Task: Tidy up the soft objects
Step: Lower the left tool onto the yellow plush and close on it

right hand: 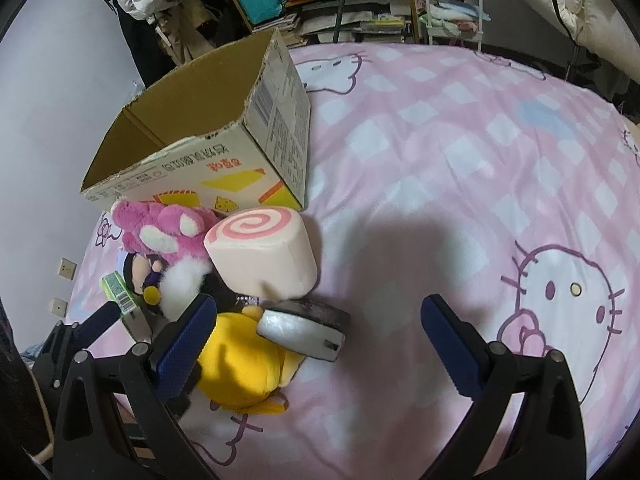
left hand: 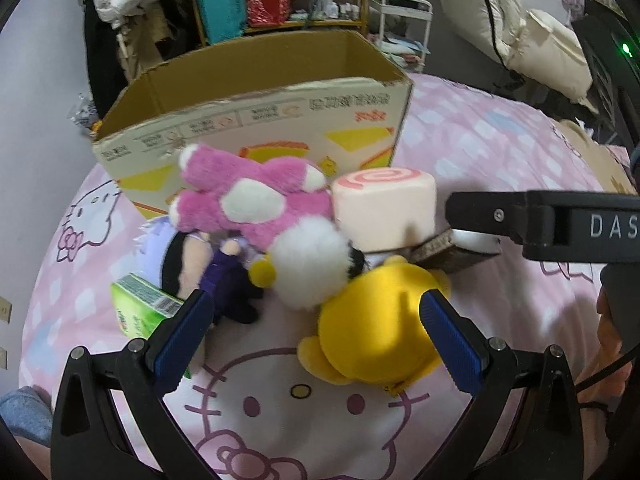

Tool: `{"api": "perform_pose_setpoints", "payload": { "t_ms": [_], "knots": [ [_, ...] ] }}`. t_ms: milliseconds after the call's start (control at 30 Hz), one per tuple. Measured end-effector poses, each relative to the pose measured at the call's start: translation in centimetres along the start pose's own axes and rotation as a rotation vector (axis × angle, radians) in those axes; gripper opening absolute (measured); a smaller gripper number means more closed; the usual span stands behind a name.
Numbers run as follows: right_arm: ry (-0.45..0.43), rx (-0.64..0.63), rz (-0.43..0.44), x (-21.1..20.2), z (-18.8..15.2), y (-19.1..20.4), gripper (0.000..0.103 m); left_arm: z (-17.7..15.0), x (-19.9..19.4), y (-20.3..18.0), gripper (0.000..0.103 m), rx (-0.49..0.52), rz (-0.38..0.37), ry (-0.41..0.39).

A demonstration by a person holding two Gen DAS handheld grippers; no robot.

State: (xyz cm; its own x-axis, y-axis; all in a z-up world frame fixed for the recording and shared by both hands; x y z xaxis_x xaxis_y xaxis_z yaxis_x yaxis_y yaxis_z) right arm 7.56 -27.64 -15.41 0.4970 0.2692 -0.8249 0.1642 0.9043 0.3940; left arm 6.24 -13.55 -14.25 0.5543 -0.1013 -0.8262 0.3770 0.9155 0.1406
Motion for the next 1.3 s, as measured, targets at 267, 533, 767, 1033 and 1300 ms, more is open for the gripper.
{"api": "perform_pose_setpoints", "payload": {
  "t_ms": [267, 533, 767, 1033, 1300],
  "knots": [
    [0.030, 0.029, 0.026, 0.6, -0.5, -0.4, 0.103, -0.9, 1.1, -1.6, 0.101, 0.052, -0.047, 0.055],
    [0.078, 0.049, 0.032, 1.5, -1.0, -0.7, 0.093, -1.5, 2.1, -2.3, 0.101, 0.069, -0.079, 0.105],
    [0.107, 0.085, 0.059, 2.1, -1.2, -1.0, 0.081, -2.1, 3.1, -2.6, 0.101, 0.067, -0.091, 0.159],
    [0.124, 0.084, 0.057, 2.5, -1.3, -1.1, 0.058, -2.2, 4.3, -3.3, 0.101, 0.071, -0.094, 0.191],
    [0.135, 0.101, 0.074, 3.0, -1.5, -1.3, 0.058, -1.9, 5.9, -4.7, 0.101, 0.086, -0.073, 0.205]
  ]
}}
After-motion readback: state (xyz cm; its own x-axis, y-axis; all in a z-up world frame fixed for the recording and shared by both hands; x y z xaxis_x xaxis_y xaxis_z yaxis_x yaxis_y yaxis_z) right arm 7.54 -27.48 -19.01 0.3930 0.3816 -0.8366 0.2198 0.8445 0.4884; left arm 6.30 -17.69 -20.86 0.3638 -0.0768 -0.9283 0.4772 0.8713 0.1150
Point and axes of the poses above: each gripper's, at about its wrist camera, not at the fingertips, and x roughly the way its jaws point, y to its left, z to its top, the point moved 5 cm from there along x, roughly the way its jaws point, and after that the axes turned 7 degrees about z, right-handed, at the moved point
